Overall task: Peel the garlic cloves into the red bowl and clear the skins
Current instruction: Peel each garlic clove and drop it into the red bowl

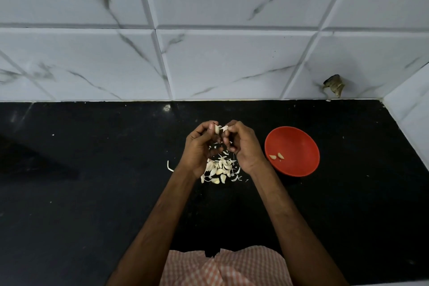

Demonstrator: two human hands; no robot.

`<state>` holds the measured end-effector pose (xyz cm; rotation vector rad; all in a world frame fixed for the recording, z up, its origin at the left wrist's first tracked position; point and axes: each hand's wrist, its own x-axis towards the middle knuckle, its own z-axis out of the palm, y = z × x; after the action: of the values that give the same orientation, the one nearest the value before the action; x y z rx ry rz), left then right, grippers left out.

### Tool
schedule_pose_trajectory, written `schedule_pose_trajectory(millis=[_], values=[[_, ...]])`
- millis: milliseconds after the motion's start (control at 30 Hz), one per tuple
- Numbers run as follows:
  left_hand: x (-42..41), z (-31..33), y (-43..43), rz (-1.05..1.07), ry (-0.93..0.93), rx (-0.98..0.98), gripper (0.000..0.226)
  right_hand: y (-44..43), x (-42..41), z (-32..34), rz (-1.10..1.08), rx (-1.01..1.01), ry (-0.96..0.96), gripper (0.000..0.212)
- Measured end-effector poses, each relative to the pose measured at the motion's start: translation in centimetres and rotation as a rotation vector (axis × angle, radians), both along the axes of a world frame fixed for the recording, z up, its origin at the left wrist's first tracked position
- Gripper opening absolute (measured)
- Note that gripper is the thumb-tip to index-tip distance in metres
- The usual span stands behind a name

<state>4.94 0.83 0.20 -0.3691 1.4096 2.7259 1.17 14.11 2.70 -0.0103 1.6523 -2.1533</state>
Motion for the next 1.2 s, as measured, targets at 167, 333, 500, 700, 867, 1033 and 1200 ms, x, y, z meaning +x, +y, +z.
schedule_pose_trajectory(millis=[167, 333, 500, 700, 867, 1033, 1200], values=[[0.0, 0.0, -0.3, 0.022, -0.039, 0.045, 0.017, 0.9, -0.6, -0.1, -0.022, 0.093, 0.017, 0.029], [0.0, 0.0, 0.1, 0.069, -0.035, 0.016, 0.021, 1.3, -0.5, -1.1, -0.044, 0.435, 0.266, 0.036], [-0.2, 0.0, 0.2, 0.132, 0.004, -0.016, 0.027, 0.8, -0.6, -0.5, -0.142, 0.500, 0.454, 0.011], [-0.3, -0.3, 0.4, 0.192, 0.064, -0.086, 0.032, -0.3, -0.4, 0.5, -0.064, 0.543, 0.567, 0.010], [-0.4, -0.4, 0.2, 0.214, 0.098, -0.158, 0.038, -0.5, -0.5, 0.6, -0.029, 0.515, 0.526, 0.005], [-0.3, -0.7, -0.3, 0.173, 0.161, -0.270, 0.029, 0.2, -0.8, 0.4, 0.109, 0.460, 0.427, 0.003], [-0.4, -0.8, -0.1, 0.176, 0.167, -0.292, 0.018, 0.4, -1.0, -0.1, 0.156, 0.461, 0.444, 0.008]])
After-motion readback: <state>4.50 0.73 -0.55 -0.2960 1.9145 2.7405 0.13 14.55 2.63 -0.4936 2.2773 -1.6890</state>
